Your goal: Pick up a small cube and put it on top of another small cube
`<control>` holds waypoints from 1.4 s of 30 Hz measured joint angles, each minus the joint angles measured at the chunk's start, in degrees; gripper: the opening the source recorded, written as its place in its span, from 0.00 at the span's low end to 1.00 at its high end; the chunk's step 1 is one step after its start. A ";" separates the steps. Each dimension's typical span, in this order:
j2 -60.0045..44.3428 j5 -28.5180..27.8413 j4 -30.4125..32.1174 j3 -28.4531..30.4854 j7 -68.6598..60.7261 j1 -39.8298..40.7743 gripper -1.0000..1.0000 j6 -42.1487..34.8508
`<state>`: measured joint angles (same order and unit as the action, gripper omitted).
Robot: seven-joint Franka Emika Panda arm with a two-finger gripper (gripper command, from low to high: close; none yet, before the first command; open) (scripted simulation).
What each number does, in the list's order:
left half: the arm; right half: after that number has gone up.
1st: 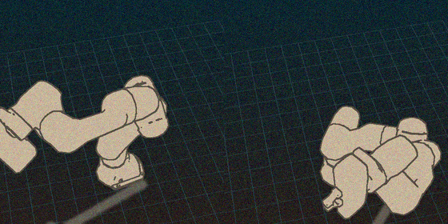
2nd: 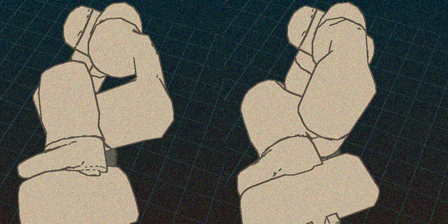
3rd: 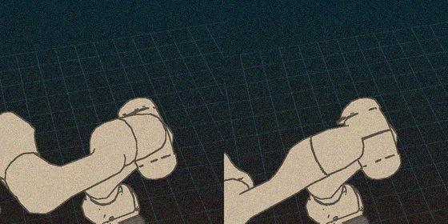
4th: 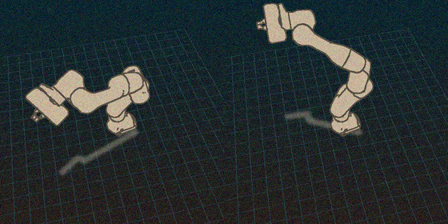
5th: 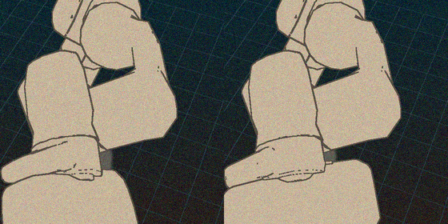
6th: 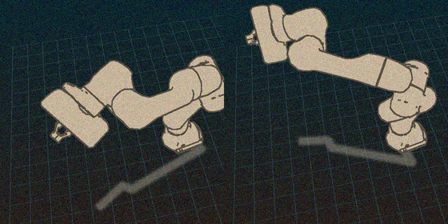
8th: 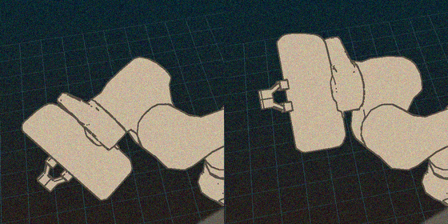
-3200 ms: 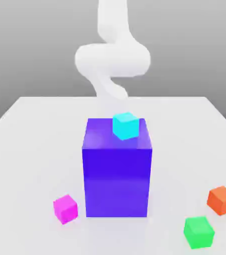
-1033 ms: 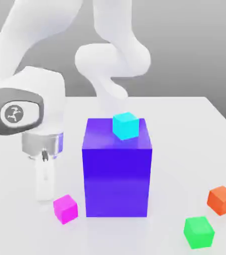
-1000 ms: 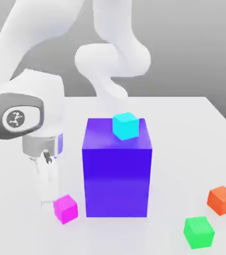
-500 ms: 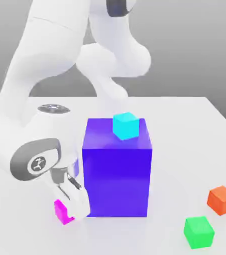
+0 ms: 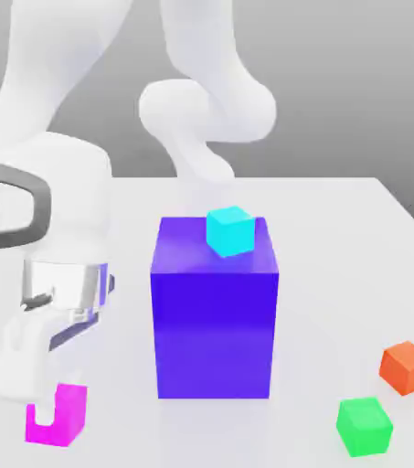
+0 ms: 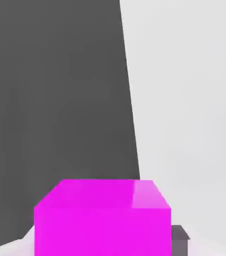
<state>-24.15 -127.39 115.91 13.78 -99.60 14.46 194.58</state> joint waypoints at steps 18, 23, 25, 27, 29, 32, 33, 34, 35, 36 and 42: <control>-3.66 47.46 3.53 -17.88 10.78 -1.65 0.00 -21.73; -2.94 62.71 6.59 -25.29 7.15 -0.48 0.00 -27.68; -2.44 68.21 7.90 -28.70 5.47 0.30 0.00 -30.09; -1.86 73.66 9.17 -32.22 3.80 1.20 0.00 -32.56; -1.18 79.01 10.39 -35.92 2.17 2.24 0.00 -35.13; 0.05 87.15 12.17 -41.52 -0.37 3.86 0.00 -39.08; 0.51 89.85 12.74 -43.44 -1.22 4.46 0.00 -40.45; 0.93 92.26 13.27 -45.69 -1.87 5.40 0.00 -41.90; 1.46 95.00 13.82 -47.66 -2.76 6.04 0.00 -43.32; 2.04 97.73 14.35 -49.64 -3.67 6.70 0.00 -44.76; 7.31 107.93 19.39 -60.64 -14.18 10.66 0.00 -49.69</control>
<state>-16.84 -19.45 135.30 -46.86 -113.78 25.11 144.88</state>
